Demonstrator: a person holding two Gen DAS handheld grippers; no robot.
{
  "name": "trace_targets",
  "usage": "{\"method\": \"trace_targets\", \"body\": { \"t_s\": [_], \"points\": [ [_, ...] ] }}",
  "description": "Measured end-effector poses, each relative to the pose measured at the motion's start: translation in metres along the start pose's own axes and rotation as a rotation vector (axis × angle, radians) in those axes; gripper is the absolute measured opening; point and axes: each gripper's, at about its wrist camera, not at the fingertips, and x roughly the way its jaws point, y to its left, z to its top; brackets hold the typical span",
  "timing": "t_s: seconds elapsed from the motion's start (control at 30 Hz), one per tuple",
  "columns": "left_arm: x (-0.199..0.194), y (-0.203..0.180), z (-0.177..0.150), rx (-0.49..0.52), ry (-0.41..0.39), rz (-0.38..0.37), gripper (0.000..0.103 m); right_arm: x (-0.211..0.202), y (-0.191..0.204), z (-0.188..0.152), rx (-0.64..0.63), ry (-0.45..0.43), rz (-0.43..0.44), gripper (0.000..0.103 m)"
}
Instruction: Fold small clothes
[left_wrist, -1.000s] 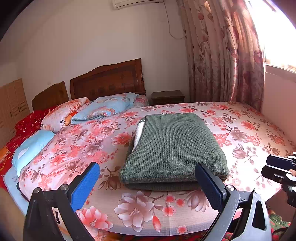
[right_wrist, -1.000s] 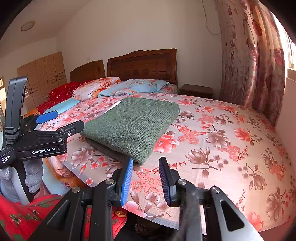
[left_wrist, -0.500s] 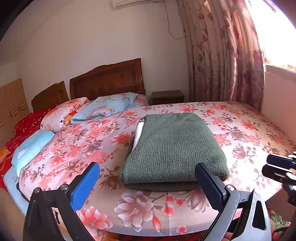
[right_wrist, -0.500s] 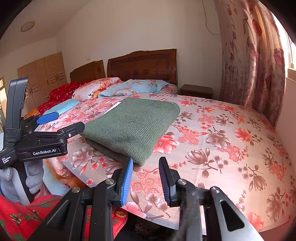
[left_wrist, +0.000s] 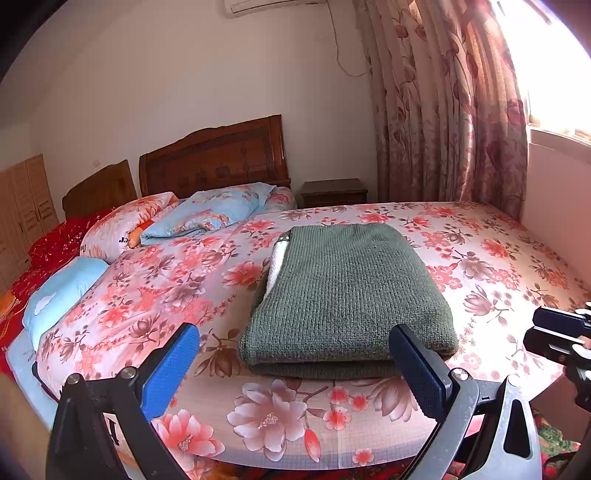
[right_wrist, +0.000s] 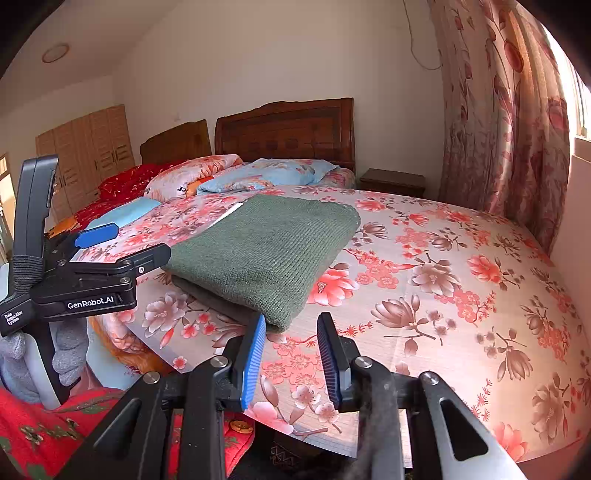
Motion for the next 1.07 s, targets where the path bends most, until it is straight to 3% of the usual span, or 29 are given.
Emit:
{"method": "trace_targets", "body": {
  "t_s": [1.07],
  "points": [
    [-0.0022,-0.0065,-0.0008,0.008,-0.007,-0.018,0.103,0.0002,0.0006,-0.0006,0.001,0.001,0.0,0.03]
  ]
}}
